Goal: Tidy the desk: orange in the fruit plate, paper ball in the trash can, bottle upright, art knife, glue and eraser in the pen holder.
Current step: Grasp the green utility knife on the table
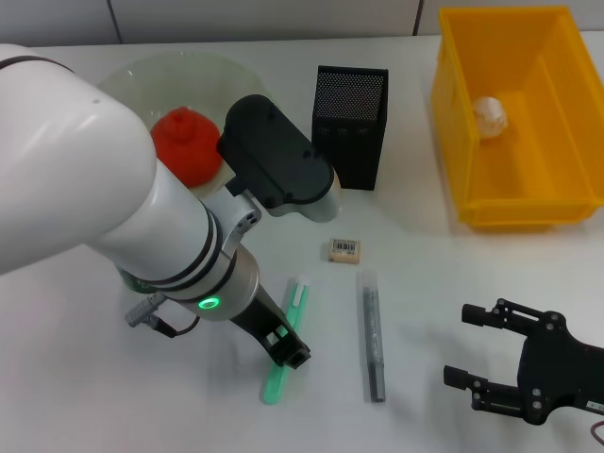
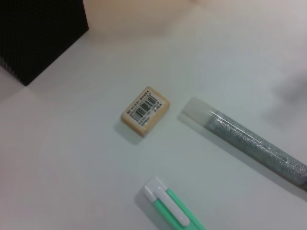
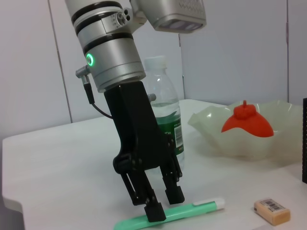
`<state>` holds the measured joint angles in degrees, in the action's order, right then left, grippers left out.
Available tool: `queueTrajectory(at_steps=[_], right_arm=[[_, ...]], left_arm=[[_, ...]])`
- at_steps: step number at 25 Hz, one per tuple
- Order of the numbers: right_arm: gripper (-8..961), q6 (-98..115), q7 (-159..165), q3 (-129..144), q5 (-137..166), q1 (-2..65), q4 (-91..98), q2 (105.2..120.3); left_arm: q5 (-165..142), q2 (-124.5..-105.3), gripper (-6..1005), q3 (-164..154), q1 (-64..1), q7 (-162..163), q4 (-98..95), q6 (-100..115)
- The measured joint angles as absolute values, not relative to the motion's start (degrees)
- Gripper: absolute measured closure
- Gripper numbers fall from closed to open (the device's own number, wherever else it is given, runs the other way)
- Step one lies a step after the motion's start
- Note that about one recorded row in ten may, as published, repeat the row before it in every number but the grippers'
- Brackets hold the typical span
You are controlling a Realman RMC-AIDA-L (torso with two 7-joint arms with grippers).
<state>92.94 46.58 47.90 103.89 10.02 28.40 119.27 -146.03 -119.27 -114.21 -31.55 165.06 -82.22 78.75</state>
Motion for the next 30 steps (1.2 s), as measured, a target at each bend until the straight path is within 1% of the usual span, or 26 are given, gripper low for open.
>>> queueTrajectory(at_steps=[10, 21, 26, 30], right_arm=[[186, 91.58, 47.08, 47.89, 103.89, 10.02, 28.38, 119.27], [182, 91.57, 48.62, 47.89, 103.88, 10.38, 28.39, 119.27], [181, 91.52, 48.91, 47.9, 103.89, 10.37, 28.4, 119.27], [179, 91.51, 49.46, 47.9, 103.88, 10.39, 28.44, 119.27]], left_arm=[[-145.87, -119.27, 540, -115.09, -31.61, 165.06, -82.18, 79.08], [-146.94, -119.27, 569, -116.71, -33.03, 165.06, -81.06, 80.13], [-146.97, -119.27, 760, -116.71, -33.07, 165.05, -80.78, 80.25], [-146.96, -119.27, 747, -116.89, -33.06, 165.06, -80.77, 80.25]])
